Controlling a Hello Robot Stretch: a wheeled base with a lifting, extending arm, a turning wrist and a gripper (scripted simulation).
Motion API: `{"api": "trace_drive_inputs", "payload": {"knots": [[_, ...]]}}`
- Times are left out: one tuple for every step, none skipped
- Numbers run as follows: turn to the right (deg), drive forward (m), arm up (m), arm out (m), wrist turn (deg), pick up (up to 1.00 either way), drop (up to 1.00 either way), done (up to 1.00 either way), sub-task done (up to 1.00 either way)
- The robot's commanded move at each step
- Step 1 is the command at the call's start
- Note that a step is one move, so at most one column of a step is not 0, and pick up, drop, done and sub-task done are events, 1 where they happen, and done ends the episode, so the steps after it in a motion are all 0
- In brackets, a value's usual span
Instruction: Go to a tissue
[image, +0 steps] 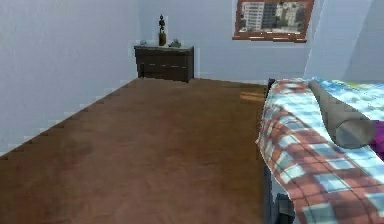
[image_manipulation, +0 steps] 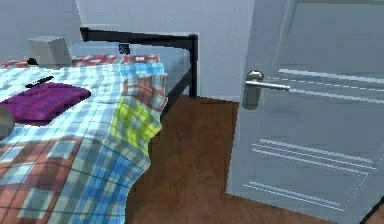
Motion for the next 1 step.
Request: {"api": "trace_drive_inputs", "payload": {"knots": [[-9.0, 0.00, 0.00, 0.00, 0.0, 0.00, 0.00, 0.00, 0.00]]}}
